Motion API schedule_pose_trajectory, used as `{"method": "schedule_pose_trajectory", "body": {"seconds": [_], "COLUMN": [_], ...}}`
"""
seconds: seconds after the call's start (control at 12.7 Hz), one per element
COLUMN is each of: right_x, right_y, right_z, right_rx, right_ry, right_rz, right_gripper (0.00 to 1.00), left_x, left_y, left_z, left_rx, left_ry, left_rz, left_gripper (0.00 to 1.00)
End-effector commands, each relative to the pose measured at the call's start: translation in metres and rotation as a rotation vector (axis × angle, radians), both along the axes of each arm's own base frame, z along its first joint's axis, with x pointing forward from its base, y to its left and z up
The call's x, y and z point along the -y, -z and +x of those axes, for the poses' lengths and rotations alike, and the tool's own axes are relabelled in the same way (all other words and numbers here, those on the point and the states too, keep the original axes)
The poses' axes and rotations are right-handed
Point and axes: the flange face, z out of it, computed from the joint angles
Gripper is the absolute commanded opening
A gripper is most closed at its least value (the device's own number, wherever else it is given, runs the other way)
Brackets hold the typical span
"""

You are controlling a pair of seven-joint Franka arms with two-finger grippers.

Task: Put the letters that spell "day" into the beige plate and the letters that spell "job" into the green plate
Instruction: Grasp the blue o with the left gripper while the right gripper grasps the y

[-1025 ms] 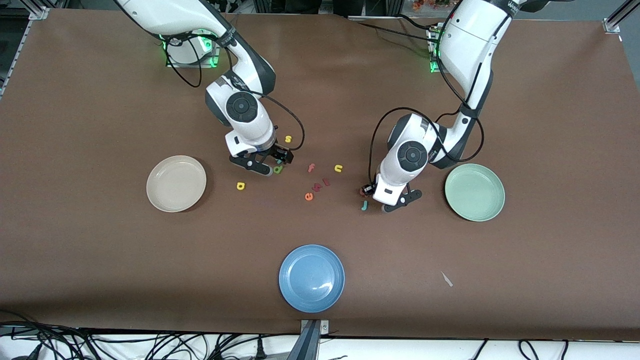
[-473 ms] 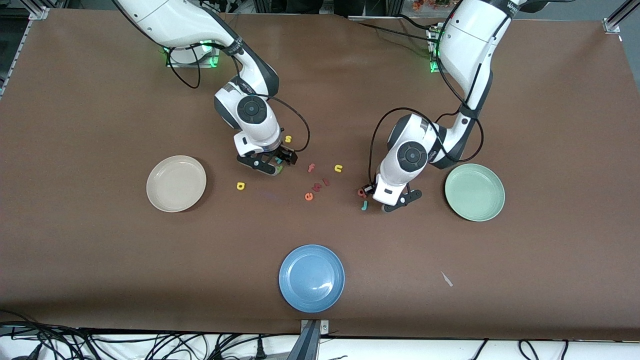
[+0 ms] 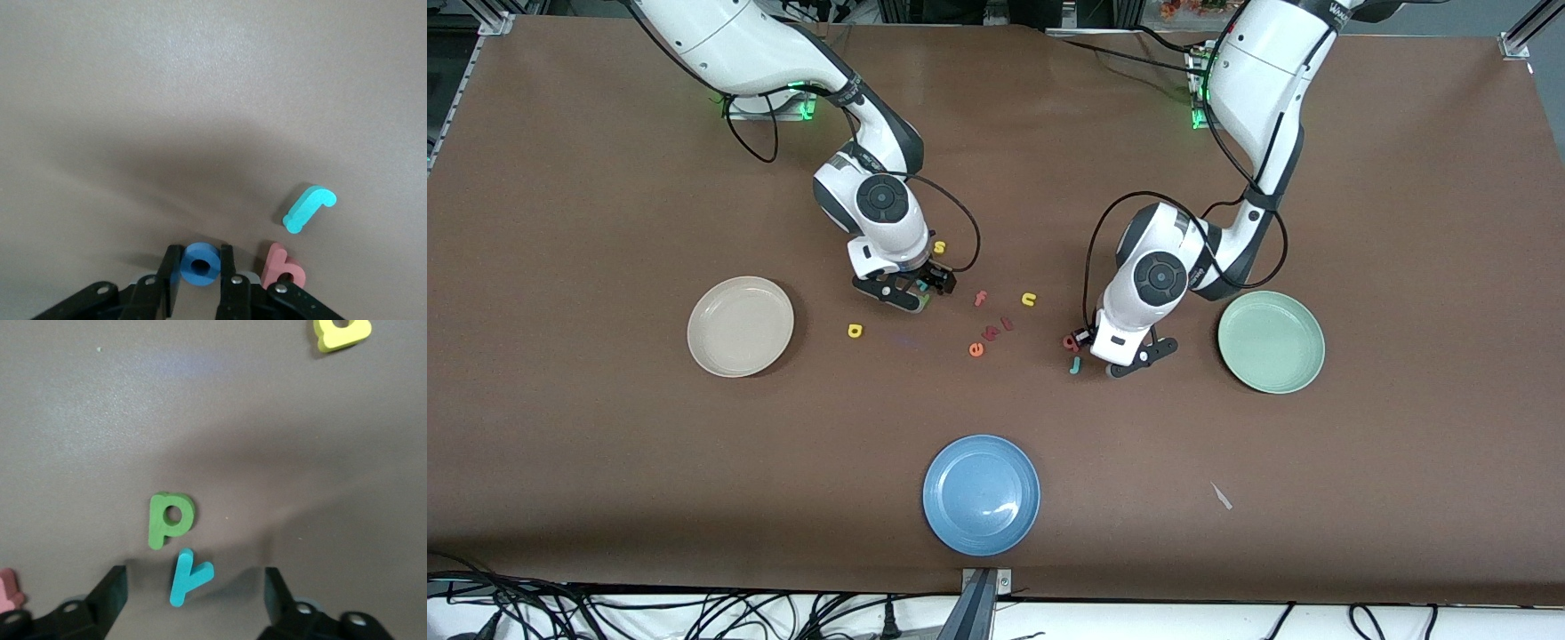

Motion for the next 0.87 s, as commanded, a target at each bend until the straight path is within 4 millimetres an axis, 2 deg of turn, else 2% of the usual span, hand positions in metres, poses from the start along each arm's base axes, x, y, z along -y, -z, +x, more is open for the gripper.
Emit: {"method": "schedule_pose_trajectory", "body": {"seconds": [0.0,0.24,0.32,0.47,0.55,0.79], "right_x": [-0.002,-0.002,-0.005,-0.005,-0.005,-0.005], "right_y": [0.002,0.004,0.004,0.004,0.004,0.004], "right_z": [-0.007,-0.008,-0.010,-0.010,-0.010,-0.010], "right_rx": [0.020,0.019,0.020,0.022,0.021,0.021], "right_ry": [0.004,0.004,0.000,-0.003,-0.003,-0.006], "right_rz": [0.003,0.005,0.008,0.007,0.005,0.006], "right_gripper": [0.75,0.63,0.57,0.43,0.33,0.04], "left_x": [-0.026,-0.076,-0.100,-0.152,-0.179,-0.245], "left_y": [-0.034,-0.089,-0.097,-0.097,-0.093,-0.073], "left_z": [0.017,0.038,0.045,0.054,0.057,0.063], "left_rx": [-0.002,-0.066,-0.100,-0.133,-0.139,-0.168], "left_ry": [0.061,0.165,0.209,0.300,0.340,0.467], "left_rz": [0.030,0.025,0.020,0.004,0.013,0.030], "left_gripper": [0.02,0.02,0.02,0.02,0.03,0.04]}}
